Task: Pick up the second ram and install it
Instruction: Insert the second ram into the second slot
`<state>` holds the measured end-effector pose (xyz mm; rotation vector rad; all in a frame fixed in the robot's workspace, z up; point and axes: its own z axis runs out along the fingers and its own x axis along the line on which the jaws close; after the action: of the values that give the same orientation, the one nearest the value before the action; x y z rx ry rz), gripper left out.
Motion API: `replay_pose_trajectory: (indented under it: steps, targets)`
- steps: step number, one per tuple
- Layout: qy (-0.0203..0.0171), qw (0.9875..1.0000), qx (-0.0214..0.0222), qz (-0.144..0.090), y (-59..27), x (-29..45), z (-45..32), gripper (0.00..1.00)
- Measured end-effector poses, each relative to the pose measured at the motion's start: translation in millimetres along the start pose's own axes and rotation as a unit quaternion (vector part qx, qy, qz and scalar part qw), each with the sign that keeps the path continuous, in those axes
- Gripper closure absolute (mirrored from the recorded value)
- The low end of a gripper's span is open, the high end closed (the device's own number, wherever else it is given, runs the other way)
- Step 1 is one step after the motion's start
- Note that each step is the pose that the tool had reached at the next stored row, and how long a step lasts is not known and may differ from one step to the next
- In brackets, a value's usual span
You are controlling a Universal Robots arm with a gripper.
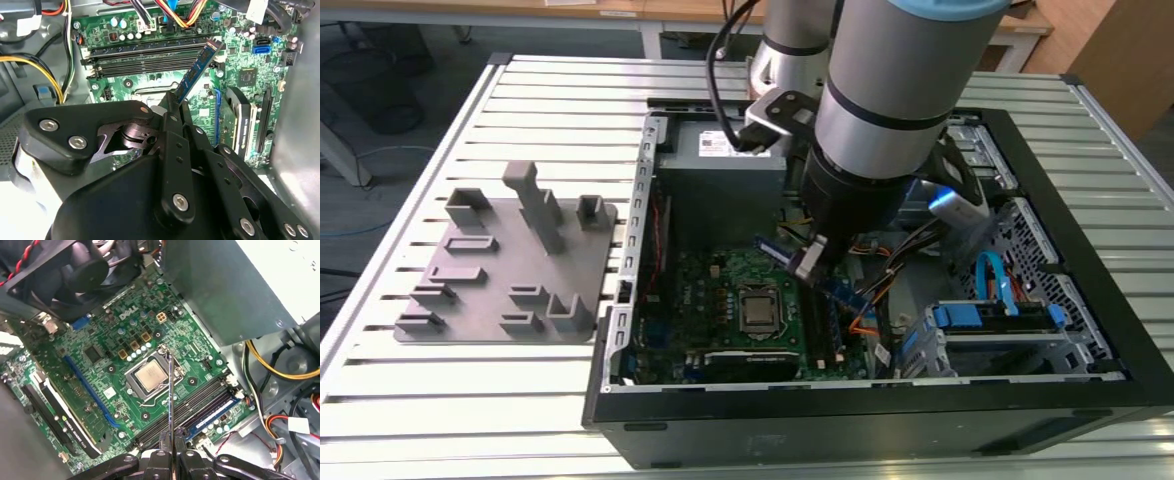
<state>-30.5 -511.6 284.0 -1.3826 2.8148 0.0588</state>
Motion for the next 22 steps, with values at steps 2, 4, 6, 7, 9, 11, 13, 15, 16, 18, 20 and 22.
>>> replay_pose_trajectory:
  steps: [2,4,6,7,9,11,13,15,16,18,20,22]
  targets:
    - [-0.0003,1.0000,0.0002,0.009,0.0,0.0,0.1,0.86]
    - [-0.0006,0.9998,0.0004,0.018,0.0,0.0,0.2,0.86]
    - [-0.0009,0.9996,0.0006,0.028,0.0,0.0,0.3,0.86]
    - [-0.0010,0.9995,0.0007,0.032,0.0,0.0,0.3,0.86]
    - [-0.0012,0.9992,0.0009,0.041,0.0,0.0,0.4,0.86]
    - [-0.0015,0.9988,0.0010,0.049,0.0,0.0,0.4,0.86]
    - [-0.0018,0.9983,0.0012,0.058,0.0,0.0,0.5,0.86]
    - [-0.0021,0.9978,0.0014,0.066,0.0,0.0,0.6,0.86]
    - [-0.0022,0.9975,0.0015,0.071,0.0,0.0,0.7,0.86]
    - [-0.0025,0.9969,0.0017,0.079,0.0,0.0,0.8,0.86]
    - [-0.0027,0.9962,0.0019,0.087,0.0,0.0,0.8,0.86]
    - [-0.0030,0.9954,0.0020,0.096,0.0,0.0,0.9,0.86]
